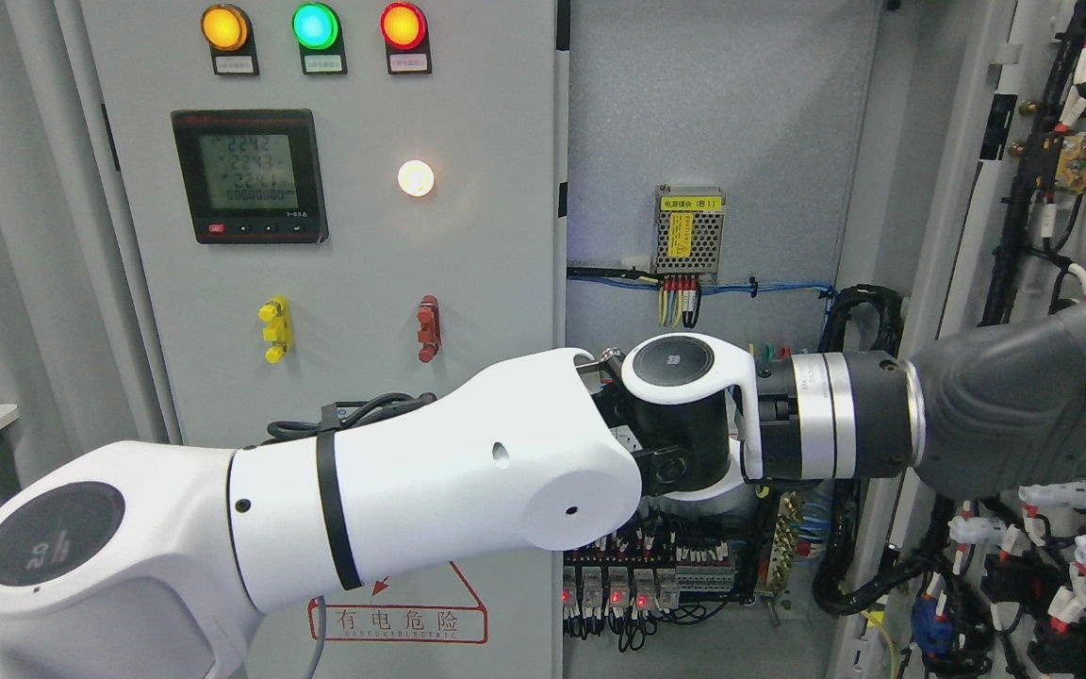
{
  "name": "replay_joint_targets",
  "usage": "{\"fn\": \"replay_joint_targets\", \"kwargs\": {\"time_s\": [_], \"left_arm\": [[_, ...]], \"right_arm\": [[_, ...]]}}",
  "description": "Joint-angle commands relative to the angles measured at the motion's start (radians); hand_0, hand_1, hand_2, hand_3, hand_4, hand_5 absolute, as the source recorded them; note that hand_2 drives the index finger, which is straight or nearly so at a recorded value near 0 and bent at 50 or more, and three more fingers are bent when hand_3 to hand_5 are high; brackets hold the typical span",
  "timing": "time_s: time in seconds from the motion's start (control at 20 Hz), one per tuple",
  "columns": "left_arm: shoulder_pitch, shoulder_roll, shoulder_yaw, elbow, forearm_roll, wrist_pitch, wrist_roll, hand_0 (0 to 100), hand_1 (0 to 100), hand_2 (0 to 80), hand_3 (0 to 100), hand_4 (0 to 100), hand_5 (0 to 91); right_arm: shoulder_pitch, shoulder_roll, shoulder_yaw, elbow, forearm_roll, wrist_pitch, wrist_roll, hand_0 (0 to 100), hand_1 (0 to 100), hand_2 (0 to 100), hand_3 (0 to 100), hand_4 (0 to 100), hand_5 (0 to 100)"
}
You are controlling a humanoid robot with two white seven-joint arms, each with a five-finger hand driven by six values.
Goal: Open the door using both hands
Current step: 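Extend the left arm to swing the button-covered door wide open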
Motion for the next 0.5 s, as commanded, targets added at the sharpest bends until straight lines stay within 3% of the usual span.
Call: {"fn": "replay_joint_targets", "kwargs": {"time_s": [0.0, 0.1, 0.3, 0.45], "left_arm": [[0.01, 0.095, 0.01, -0.055, -0.005, 0.0, 0.003, 30, 0, 2.7, 3, 4, 0.0], [0.041, 0.157, 0.046, -0.092, -0.032, 0.002, 0.003, 30, 0, 2.8, 3, 4, 0.0], [0.162, 0.27, 0.169, -0.188, -0.198, 0.036, 0.052, 30, 0, 2.8, 3, 4, 0.0], [0.227, 0.338, 0.226, -0.272, -0.242, 0.056, 0.055, 30, 0, 2.8, 3, 4, 0.0]], "right_arm": [[-0.031, 0.0, -0.001, -0.001, -0.008, 0.001, 0.001, 22, 0, 0, 0, 0, 0], [-0.029, 0.0, 0.001, -0.023, -0.008, 0.001, 0.003, 22, 0, 0, 0, 0, 0], [-0.029, -0.003, 0.002, -0.034, -0.008, 0.001, 0.003, 22, 0, 0, 0, 0, 0], [-0.029, -0.003, 0.002, -0.044, -0.008, 0.001, 0.001, 22, 0, 0, 0, 0, 0]]}}
